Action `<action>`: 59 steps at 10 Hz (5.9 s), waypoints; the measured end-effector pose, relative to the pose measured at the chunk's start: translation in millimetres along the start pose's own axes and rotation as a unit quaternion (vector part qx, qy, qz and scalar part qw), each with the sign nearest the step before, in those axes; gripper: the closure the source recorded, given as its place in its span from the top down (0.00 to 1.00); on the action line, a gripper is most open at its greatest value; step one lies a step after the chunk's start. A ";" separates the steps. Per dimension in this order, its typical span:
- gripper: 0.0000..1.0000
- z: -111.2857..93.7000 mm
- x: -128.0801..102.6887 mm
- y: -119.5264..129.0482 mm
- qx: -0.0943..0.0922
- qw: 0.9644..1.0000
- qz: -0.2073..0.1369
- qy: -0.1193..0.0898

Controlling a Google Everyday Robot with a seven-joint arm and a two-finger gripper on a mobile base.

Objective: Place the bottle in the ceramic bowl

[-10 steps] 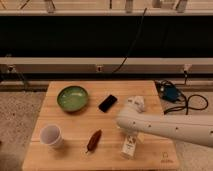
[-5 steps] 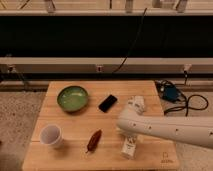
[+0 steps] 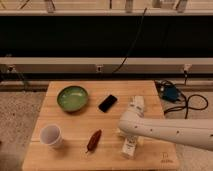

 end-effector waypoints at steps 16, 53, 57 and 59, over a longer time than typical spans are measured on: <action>0.02 -25.6 45.2 -18.1 0.006 1.000 0.014 -0.003; 0.02 -103.5 124.1 -228.4 0.009 0.993 -0.100 0.055; 0.02 -110.3 119.1 -268.0 0.010 0.990 -0.124 0.065; 0.02 -111.0 119.3 -277.9 0.008 0.989 -0.131 0.068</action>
